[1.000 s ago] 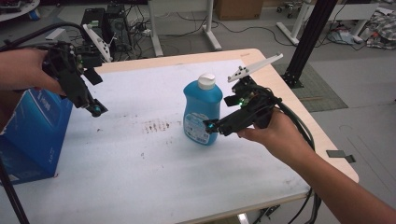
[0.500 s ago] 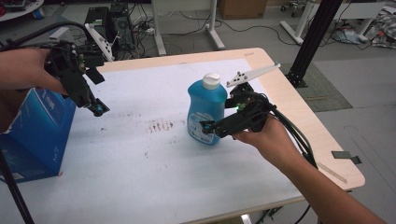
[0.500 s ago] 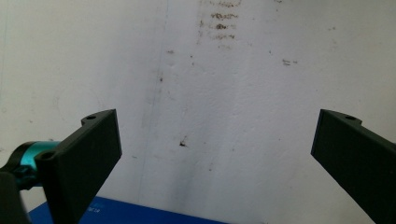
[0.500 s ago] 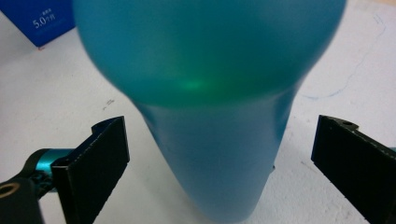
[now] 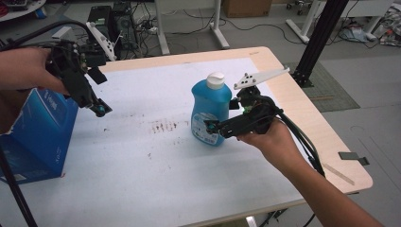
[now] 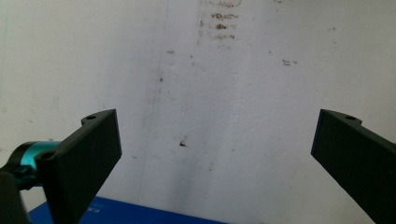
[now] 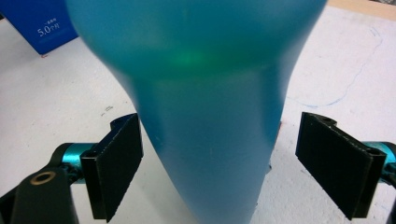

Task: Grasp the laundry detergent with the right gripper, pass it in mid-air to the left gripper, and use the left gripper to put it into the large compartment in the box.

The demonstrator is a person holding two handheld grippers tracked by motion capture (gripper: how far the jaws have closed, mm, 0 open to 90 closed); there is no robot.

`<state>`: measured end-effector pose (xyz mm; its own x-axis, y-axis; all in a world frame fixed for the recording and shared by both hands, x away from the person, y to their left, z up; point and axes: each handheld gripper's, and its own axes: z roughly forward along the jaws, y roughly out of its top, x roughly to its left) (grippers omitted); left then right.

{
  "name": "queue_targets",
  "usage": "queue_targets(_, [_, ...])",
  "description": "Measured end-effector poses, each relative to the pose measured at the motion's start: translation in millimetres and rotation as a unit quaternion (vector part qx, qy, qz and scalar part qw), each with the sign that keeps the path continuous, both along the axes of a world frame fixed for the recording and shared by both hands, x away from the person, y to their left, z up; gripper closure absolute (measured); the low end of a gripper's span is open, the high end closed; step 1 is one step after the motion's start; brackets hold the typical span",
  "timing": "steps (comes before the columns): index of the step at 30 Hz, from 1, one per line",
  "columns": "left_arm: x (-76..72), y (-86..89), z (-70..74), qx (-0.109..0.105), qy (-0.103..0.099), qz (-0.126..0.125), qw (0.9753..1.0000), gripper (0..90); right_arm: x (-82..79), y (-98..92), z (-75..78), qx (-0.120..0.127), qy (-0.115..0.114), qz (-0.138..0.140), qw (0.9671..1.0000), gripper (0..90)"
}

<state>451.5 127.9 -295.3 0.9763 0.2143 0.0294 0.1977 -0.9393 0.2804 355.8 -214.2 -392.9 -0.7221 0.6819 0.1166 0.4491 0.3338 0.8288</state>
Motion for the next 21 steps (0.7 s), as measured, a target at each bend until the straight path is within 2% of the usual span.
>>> queue_targets(7, [-0.4, 0.0, -0.4, -0.001, 0.0, -0.001, 1.0, 1.7, 1.1, 4.5, -4.1, -0.003, -0.01, 0.001, 0.9999, 16.6])
queue_targets(10, [-0.1, 0.2, -0.9, -0.001, 0.001, 0.0, 1.0, 1.7, 0.7, 5.4, -6.0, 0.001, -0.019, 0.004, 0.9998, 24.3])
queue_targets(18, [0.4, -0.3, -1.8, -0.001, 0.002, -0.002, 1.0, 1.7, 0.7, 5.8, -12.4, 0.009, -0.038, -0.009, 0.9992, 26.9])
queue_targets(21, [0.8, 0.0, -2.5, -0.002, 0.004, -0.003, 1.0, 1.7, 0.9, 6.9, -13.7, 0.013, -0.045, -0.005, 0.9989, 32.8])
